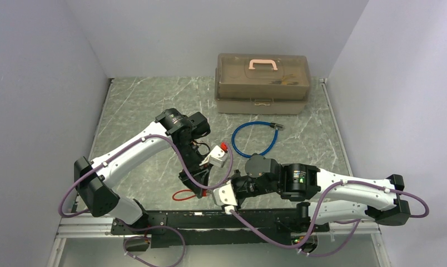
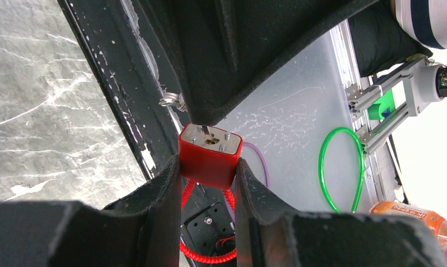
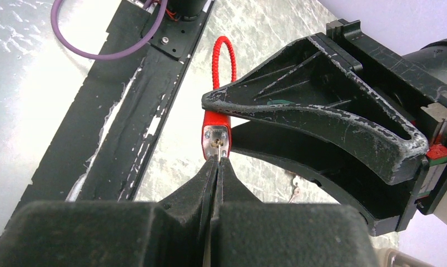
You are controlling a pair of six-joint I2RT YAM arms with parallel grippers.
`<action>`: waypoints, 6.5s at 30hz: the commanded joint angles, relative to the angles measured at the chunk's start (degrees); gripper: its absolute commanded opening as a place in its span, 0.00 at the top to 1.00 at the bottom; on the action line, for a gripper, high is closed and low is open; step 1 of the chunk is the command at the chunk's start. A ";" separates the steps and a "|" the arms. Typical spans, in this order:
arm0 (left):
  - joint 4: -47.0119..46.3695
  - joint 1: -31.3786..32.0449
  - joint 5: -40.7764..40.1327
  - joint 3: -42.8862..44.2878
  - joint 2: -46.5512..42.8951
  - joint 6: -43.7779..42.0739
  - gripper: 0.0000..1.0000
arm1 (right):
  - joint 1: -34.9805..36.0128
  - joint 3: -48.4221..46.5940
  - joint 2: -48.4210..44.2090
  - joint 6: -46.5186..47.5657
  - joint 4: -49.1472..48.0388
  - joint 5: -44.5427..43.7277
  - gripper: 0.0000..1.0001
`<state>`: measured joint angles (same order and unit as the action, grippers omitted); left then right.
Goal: Unlock with the key
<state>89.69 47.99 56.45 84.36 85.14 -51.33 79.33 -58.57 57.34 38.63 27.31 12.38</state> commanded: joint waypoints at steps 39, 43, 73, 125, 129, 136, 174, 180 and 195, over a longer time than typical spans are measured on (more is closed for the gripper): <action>-0.42 1.17 0.34 3.16 0.50 3.03 1.00 | 0.39 -0.82 0.13 0.56 -1.88 -2.07 1.00; -1.88 1.68 -1.62 2.94 1.00 5.29 1.00 | 0.43 -1.97 0.61 0.65 -1.24 -1.57 1.00; -3.39 0.41 -5.87 4.20 4.74 12.00 1.00 | 1.00 -3.90 0.80 -1.78 -0.32 0.76 1.00; 0.42 0.25 -1.36 3.80 2.13 4.84 1.00 | 0.97 -3.57 0.30 -1.19 -0.19 -1.51 1.00; 0.43 0.28 -1.17 4.00 2.13 4.91 1.00 | 1.00 -3.39 0.48 -0.86 -0.80 -1.29 1.00; 0.46 0.27 -0.86 4.32 2.23 4.87 1.00 | 1.00 -3.48 1.02 -0.66 -1.36 -0.61 1.00; 0.69 0.90 2.46 7.72 0.90 4.25 1.00 | 0.99 -0.40 1.88 -1.43 -4.75 1.76 1.00; 0.76 0.88 3.51 8.24 -0.33 3.70 1.00 | 1.00 1.72 0.16 -1.63 -7.44 3.02 1.00; 0.75 0.24 6.55 13.07 0.52 2.05 1.00 | 0.24 4.78 -0.99 -3.03 -11.75 4.98 1.00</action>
<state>91.42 48.45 52.27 94.35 87.09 -47.64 79.13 -55.42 54.57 36.84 18.52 12.99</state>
